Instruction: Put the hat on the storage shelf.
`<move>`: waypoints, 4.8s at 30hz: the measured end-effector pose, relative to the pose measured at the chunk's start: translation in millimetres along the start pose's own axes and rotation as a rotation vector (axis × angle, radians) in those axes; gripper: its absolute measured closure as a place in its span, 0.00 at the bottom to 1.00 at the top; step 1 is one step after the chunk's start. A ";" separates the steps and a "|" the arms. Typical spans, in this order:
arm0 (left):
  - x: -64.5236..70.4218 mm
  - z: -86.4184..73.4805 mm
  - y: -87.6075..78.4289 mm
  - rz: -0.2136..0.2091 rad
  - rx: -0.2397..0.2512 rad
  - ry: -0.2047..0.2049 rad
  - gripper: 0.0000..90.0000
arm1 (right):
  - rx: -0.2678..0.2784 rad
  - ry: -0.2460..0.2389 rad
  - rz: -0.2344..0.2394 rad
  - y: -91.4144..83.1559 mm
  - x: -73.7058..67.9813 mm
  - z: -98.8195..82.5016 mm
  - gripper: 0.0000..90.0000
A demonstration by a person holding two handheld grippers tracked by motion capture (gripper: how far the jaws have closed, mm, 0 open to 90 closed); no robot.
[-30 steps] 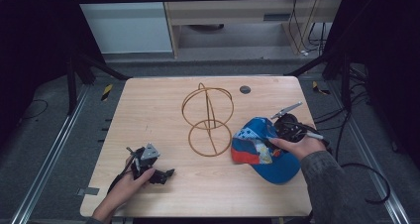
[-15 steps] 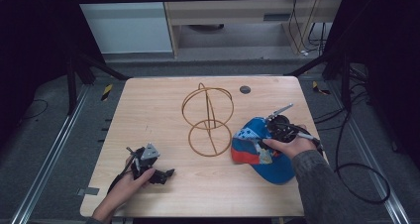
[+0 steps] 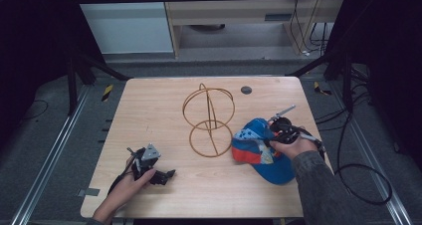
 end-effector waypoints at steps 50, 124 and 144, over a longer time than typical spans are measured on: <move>0.7 0.2 0.2 0.002 0.005 -0.008 0.00 | 0.240 -0.044 -0.049 -123.5 8.0 20.5 1.00; 0.7 0.5 0.3 0.004 0.008 -0.010 0.00 | 0.349 -0.073 -0.068 -186.2 -2.5 58.0 1.00; 0.8 0.3 0.0 0.003 0.005 -0.011 0.00 | 0.395 -0.180 -0.072 -210.3 -31.7 123.2 1.00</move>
Point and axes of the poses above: each handheld gripper's, and its own axes: y roughly forward along the jaws, z roughly out of its top, x roughly to its right, the point moved 8 cm from there along y, roughly forward along the jaws, and after that the axes turned 1 degree about -y, right-handed, at the moved point
